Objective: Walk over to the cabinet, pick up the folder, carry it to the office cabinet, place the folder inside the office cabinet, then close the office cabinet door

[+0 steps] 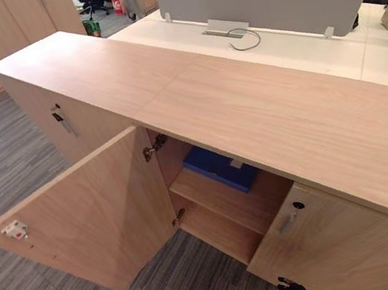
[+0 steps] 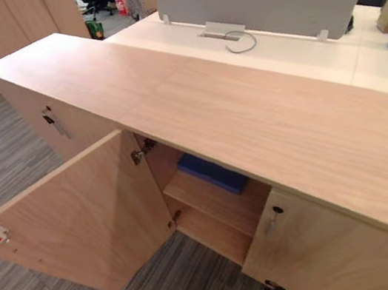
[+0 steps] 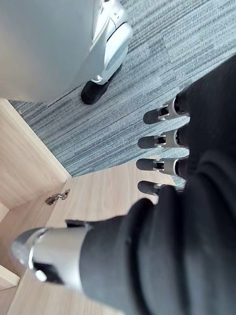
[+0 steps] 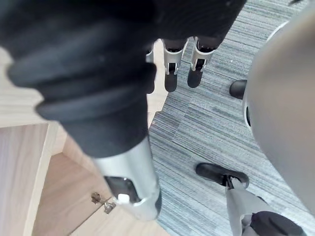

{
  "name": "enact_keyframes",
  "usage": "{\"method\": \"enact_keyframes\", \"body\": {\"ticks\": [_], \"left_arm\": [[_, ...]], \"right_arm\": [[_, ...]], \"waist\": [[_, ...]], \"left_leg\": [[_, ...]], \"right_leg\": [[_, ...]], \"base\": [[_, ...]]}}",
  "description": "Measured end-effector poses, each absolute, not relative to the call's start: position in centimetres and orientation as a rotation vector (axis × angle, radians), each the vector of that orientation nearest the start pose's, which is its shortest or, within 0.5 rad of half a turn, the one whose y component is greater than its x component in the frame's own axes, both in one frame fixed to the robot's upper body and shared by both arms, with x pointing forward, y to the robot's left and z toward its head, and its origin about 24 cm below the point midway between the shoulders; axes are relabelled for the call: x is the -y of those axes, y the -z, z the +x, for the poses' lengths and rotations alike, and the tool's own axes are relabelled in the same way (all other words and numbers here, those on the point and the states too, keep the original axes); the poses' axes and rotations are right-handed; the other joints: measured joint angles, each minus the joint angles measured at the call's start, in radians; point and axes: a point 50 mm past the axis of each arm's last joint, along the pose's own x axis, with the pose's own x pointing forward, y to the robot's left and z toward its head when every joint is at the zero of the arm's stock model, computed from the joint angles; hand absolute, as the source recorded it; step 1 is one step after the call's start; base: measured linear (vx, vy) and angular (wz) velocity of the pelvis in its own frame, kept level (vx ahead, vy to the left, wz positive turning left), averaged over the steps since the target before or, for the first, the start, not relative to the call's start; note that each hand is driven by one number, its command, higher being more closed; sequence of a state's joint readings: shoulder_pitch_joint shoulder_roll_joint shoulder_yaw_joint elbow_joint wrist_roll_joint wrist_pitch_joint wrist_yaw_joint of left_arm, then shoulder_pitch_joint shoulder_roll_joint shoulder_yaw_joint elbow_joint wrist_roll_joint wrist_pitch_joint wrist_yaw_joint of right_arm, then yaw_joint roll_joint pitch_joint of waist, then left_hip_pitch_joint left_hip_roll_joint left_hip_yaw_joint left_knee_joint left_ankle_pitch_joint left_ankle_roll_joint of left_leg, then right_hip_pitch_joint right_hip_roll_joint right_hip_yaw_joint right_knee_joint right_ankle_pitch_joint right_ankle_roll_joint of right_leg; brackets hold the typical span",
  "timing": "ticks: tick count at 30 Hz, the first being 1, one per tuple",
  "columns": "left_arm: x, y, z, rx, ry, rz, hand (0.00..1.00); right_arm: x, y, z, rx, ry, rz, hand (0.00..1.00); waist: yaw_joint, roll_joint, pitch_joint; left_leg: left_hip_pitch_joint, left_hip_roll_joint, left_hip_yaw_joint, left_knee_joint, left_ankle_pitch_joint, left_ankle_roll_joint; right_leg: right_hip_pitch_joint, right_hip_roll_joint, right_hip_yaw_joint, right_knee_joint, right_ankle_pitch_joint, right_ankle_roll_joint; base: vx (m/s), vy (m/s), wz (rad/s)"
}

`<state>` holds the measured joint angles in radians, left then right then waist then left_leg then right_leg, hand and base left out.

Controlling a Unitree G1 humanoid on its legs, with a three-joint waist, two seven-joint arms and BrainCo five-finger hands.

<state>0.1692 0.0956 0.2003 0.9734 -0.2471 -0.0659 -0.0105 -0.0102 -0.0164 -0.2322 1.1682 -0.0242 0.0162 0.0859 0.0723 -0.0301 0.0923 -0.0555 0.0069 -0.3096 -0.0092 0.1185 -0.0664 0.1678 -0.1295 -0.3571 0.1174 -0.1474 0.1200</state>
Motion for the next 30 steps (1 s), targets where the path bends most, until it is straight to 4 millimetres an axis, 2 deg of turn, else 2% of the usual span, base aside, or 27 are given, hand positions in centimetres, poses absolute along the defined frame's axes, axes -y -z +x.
{"method": "enact_keyframes", "body": {"ticks": [2,3,4,5,6,7,9,10,11,13,14,16,21,24,27,30], "left_arm": [[-22.2,15.7,7.3,-1.032,-0.434,-0.255,0.0],[-22.5,15.8,6.9,-1.044,-0.449,-0.269,0.0],[-22.7,15.9,6.7,-1.049,-0.479,-0.298,0.0],[-22.5,16.1,6.2,-1.064,-0.494,-0.319,0.0],[-22.3,16.3,5.5,-1.083,-0.509,-0.342,0.0],[-21.6,16.6,4.1,-1.125,-0.536,-0.381,0.0],[-22.1,16.6,4.1,-1.125,-0.549,-0.387,0.0],[-22.7,16.5,3.9,-1.119,-0.578,-0.394,0.0],[-22.6,16.6,3.6,-1.125,-0.599,-0.417,0.0],[-22.3,16.6,3.6,-1.128,-0.596,-0.427,0.0],[-22.2,16.6,3.6,-1.126,-0.594,-0.429,0.0],[-22.1,16.7,3.5,-1.122,-0.608,-0.45,0.0],[-22.1,16.6,3.8,-1.099,-0.626,-0.474,0.0],[-22.3,16.3,4.8,-1.065,-0.595,-0.442,0.0],[-23.6,15.4,6.7,-0.983,-0.583,-0.392,0.0],[-25.6,13.4,9.4,-0.863,-0.544,-0.277,0.0]], "right_arm": [[17.4,16.6,10.6,-1.153,0.121,0.148,0.0],[17.8,16.6,10.5,-1.154,0.124,0.14,0.0],[18.1,16.7,10.2,-1.166,0.13,0.136,0.0],[18.4,16.6,10.2,-1.162,0.138,0.141,0.0],[18.6,16.6,10.3,-1.159,0.138,0.136,0.0],[19.2,16.4,10.4,-1.147,0.144,0.123,0.0],[18.7,16.5,10.2,-1.157,0.142,0.146,0.0],[18.0,16.8,9.6,-1.179,0.14,0.175,0.0],[17.9,16.9,9.4,-1.18,0.163,0.205,0.0],[18.4,16.9,9.2,-1.175,0.2,0.235,0.0],[18.5,16.9,9.1,-1.173,0.211,0.243,0.0],[19.0,16.9,8.6,-1.169,0.27,0.293,0.0],[19.1,16.9,8.6,-1.155,0.298,0.319,0.0],[19.1,16.8,8.6,-1.146,0.301,0.323,0.0],[19.0,16.8,8.7,-1.14,0.297,0.327,0.0],[19.1,16.7,8.6,-1.133,0.296,0.327,0.0]], "waist": [[-0.009,0.002,0.023],[-0.02,-0.006,0.035],[-0.029,-0.009,0.043],[-0.027,0.001,0.05],[-0.029,0.009,0.048],[-0.036,0.051,0.039],[-0.029,0.022,0.043],[-0.027,-0.008,0.028],[-0.029,-0.011,0.022],[-0.038,0.0,0.011],[-0.04,0.002,0.009],[-0.041,0.018,0.004],[-0.051,0.018,0.003],[-0.055,0.016,0.003],[-0.059,0.015,0.003],[-0.062,0.011,0.002]], "left_leg": [[-0.037,0.026,0.11,0.063,-0.057,0.01],[-0.08,0.046,0.227,0.131,-0.096,0.02],[-0.148,0.078,0.357,0.32,-0.157,0.062],[-0.173,0.109,0.436,0.459,-0.199,0.064],[-0.175,0.13,0.475,0.523,-0.235,0.064],[-0.168,0.168,0.529,0.537,-0.322,0.069],[-0.162,0.12,0.523,0.489,-0.307,0.076],[-0.138,0.063,0.519,0.39,-0.261,0.082],[-0.105,0.019,0.509,0.295,-0.218,0.089],[-0.06,-0.033,0.475,0.165,-0.142,0.109],[-0.043,-0.045,0.463,0.121,-0.117,0.111],[0.052,-0.064,0.432,-0.083,-0.008,0.105],[0.053,-0.054,0.426,-0.087,-0.008,0.097],[0.054,-0.049,0.438,-0.088,-0.019,0.096],[0.059,-0.042,0.464,-0.088,-0.025,0.091],[0.06,-0.037,0.473,-0.087,-0.029,0.087]], "right_leg": [[0.004,0.001,-0.024,0.002,0.006,-0.01],[-0.008,-0.01,-0.053,-0.003,0.003,-0.03],[-0.016,-0.031,-0.074,0.007,0.0,-0.036],[-0.018,-0.037,-0.074,0.016,0.0,-0.035],[-0.017,-0.037,-0.074,0.02,-0.001,-0.034],[-0.017,-0.018,-0.084,0.036,-0.013,-0.015],[-0.027,-0.042,-0.089,0.044,-0.023,-0.011],[-0.032,-0.065,-0.079,0.024,-0.02,-0.018],[-0.035,-0.075,-0.076,0.003,-0.008,-0.036],[-0.028,-0.081,-0.078,-0.019,0.004,-0.05],[-0.024,-0.084,-0.079,-0.022,0.01,-0.051],[-0.013,-0.077,-0.083,-0.021,0.029,-0.045],[-0.006,-0.067,-0.085,-0.025,0.03,-0.044],[0.004,-0.062,-0.083,-0.034,0.03,-0.044],[0.006,-0.06,-0.077,-0.042,0.03,-0.044],[0.005,-0.056,-0.076,-0.044,0.03,-0.044]], "base": [[-0.14,-0.033,0.22],[-0.12,0.032,0.44],[-0.07,0.101,0.37],[0.01,0.136,0.15],[0.07,0.21,0.16],[0.07,0.23,0.38],[0.04,0.198,0.46],[0.03,0.104,0.51],[0.03,0.077,0.57],[0.02,0.029,0.59],[0.05,0.018,0.6],[0.06,0.002,0.44],[-0.01,-0.033,0.04],[-0.01,-0.036,-0.07],[-0.02,-0.027,-0.2],[-0.01,-0.026,-0.1]]}}
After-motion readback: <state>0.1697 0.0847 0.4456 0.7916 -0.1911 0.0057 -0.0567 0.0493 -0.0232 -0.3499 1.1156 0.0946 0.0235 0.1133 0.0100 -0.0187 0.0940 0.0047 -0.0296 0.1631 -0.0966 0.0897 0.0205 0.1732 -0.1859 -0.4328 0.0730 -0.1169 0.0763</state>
